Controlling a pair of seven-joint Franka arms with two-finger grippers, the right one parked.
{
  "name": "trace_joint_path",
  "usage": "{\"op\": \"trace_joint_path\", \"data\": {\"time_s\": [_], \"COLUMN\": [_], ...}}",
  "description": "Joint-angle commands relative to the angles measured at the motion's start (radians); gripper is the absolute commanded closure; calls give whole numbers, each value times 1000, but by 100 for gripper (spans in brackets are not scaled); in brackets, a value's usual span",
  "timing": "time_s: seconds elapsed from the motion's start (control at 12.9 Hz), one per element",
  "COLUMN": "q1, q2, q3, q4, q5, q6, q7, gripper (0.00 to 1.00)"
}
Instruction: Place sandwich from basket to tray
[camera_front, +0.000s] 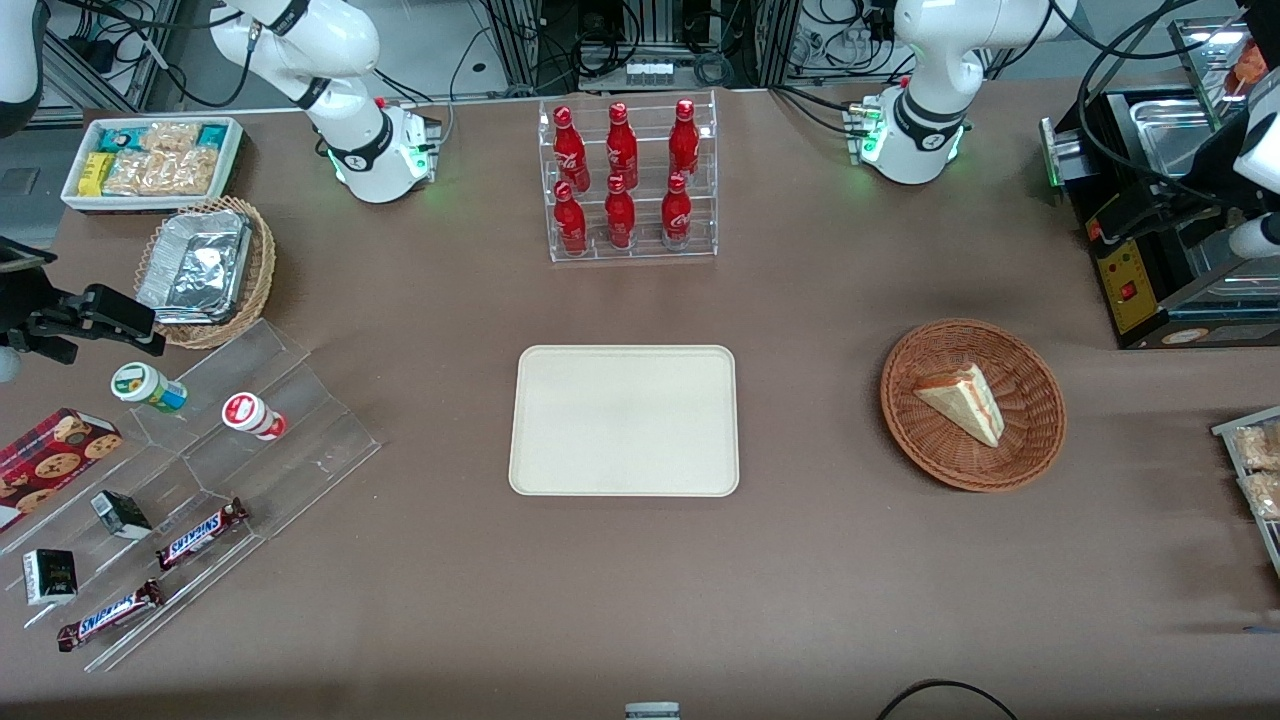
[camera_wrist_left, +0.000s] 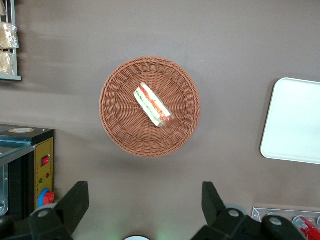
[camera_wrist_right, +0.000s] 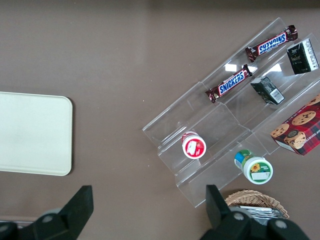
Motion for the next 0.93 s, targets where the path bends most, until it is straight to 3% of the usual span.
{"op": "trace_joint_path", "data": {"time_s": [0.0, 0.39, 0.85], "q1": [17, 16, 11], "q2": [16, 51, 165], "q3": [-9, -6, -7], "q4": [39, 55, 13], "q5": [-7, 36, 55], "q6": [-25, -16, 78], "q7": [26, -15, -403], "gripper": [0, 0, 0]}}
